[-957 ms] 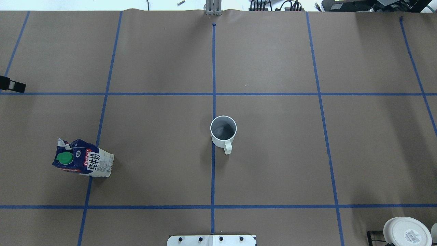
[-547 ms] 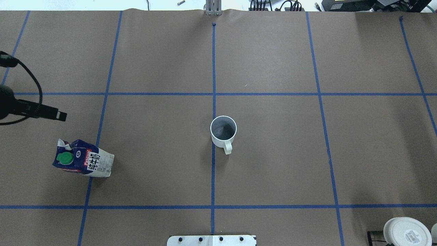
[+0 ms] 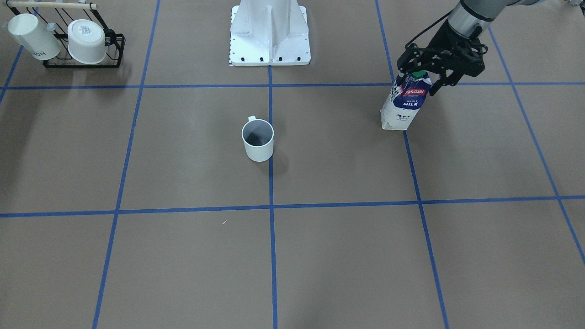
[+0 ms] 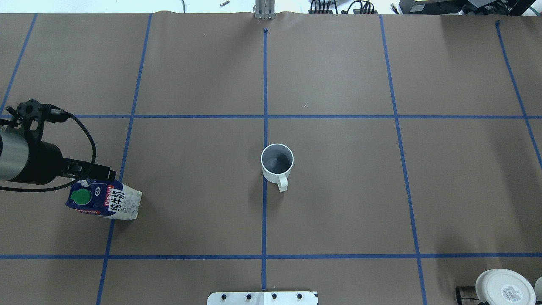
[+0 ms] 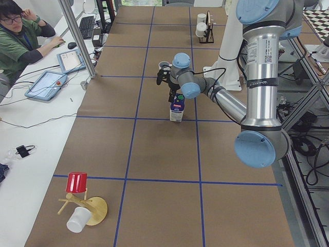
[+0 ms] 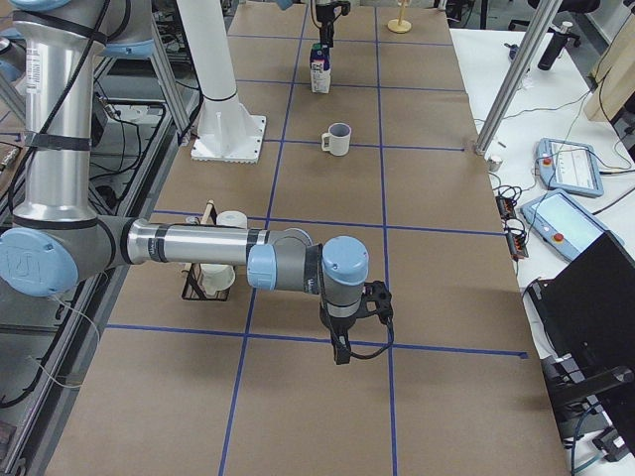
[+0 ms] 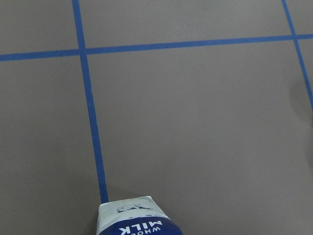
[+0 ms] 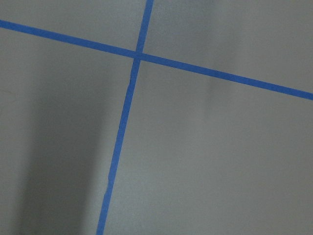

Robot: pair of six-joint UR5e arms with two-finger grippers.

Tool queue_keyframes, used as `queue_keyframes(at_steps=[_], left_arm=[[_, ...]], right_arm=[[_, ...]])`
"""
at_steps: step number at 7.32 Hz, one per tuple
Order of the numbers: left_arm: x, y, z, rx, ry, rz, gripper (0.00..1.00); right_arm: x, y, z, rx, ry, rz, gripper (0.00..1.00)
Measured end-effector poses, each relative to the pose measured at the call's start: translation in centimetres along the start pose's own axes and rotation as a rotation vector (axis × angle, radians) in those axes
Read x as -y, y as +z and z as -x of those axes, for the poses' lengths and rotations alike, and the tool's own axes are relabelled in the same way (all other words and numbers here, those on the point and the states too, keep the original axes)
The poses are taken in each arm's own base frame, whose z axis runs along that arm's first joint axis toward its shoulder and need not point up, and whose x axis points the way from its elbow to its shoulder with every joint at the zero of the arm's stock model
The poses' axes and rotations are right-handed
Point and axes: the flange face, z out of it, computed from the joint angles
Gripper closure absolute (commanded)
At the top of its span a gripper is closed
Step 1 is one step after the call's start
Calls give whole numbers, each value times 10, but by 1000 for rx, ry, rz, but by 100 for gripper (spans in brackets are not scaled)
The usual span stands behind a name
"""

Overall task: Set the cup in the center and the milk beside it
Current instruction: 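Reach the left gripper to the milk carton and grasp it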

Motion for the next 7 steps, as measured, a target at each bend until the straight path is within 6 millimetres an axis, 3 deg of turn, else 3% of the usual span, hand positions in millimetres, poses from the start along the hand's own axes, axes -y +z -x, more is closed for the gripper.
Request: queue_keyframes(at_steps=[5,6,7], left_arm=[[-18,11,18,56,-12,29,3],[-21,15,17,61,-6,34,11],[-25,19,14,63,2,40,31]], right_arm=[[3,-1,0,-1,-1,-3,0],[4,-2,1,-3,-2,-4,0],[5,-2,1,-4,-4,-4,0]])
